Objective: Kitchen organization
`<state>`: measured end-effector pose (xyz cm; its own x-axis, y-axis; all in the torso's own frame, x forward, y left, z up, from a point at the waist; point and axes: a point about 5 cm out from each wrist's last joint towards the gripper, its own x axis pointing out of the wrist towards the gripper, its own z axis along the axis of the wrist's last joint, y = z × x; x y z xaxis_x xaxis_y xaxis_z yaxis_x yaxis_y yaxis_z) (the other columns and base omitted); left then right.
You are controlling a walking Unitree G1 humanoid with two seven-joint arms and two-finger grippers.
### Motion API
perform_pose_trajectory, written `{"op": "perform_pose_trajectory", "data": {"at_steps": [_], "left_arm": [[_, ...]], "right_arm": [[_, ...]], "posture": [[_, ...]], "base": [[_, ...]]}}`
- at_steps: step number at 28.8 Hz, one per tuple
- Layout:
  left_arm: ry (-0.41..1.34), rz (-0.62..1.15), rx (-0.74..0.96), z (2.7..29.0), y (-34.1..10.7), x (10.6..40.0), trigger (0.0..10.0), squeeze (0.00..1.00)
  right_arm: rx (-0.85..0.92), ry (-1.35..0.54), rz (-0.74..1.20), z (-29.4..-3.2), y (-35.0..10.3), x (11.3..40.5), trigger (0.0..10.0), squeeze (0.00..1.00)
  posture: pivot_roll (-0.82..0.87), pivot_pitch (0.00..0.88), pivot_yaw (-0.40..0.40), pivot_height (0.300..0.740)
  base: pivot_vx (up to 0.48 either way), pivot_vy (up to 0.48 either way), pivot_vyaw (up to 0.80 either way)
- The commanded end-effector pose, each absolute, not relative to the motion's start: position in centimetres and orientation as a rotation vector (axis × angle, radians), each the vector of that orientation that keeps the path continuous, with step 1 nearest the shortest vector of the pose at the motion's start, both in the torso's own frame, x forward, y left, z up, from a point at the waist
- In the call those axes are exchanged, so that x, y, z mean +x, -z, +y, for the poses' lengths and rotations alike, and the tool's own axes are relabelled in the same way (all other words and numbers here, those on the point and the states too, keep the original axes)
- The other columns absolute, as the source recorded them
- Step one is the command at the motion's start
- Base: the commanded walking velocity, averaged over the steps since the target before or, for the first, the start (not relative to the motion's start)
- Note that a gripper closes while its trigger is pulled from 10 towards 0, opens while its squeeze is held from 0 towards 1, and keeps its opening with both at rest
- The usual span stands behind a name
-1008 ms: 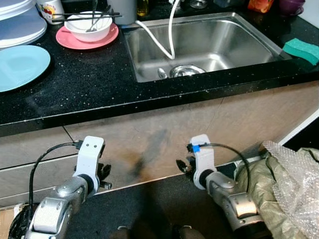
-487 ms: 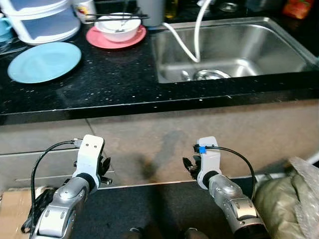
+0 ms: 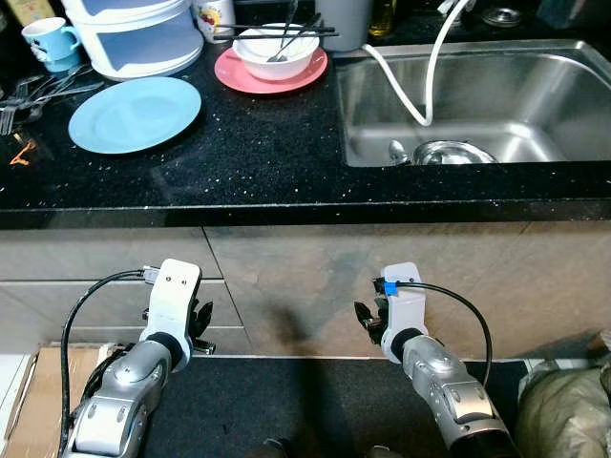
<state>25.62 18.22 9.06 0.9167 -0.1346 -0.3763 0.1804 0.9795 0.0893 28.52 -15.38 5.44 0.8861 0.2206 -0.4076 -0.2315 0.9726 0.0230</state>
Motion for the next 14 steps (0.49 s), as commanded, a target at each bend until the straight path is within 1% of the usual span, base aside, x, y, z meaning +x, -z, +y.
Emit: {"op": "perform_pose_trajectory", "data": {"at_steps": [1,8,11,14], "left_arm": [[0.163,0.41,0.134,18.52,-8.32,25.29,10.0,0.0],[0.164,0.416,0.131,18.42,-8.25,25.32,10.0,0.0],[0.173,0.416,0.113,18.27,-8.23,25.32,10.0,0.0],[0.178,0.419,0.11,18.24,-8.22,25.34,10.0,0.0]], "right_arm": [[-0.001,-0.209,0.442,-15.48,-4.78,28.23,10.0,0.0],[-0.035,-0.219,0.449,-15.6,-4.67,28.22,10.0,0.0],[0.016,-0.188,0.438,-15.77,-4.7,28.22,10.0,0.0],[0.011,-0.191,0.436,-15.81,-4.76,28.24,10.0,0.0]], "posture": [[0.03,0.14,0.01,0.74],[0.03,0.141,0.012,0.74],[0.03,0.143,0.014,0.74],[0.03,0.144,0.016,0.74]], "base": [[0.0,0.0,0.0],[0.0,0.0,0.0],[0.0,0.0,0.0],[0.0,0.0,0.0]]}}
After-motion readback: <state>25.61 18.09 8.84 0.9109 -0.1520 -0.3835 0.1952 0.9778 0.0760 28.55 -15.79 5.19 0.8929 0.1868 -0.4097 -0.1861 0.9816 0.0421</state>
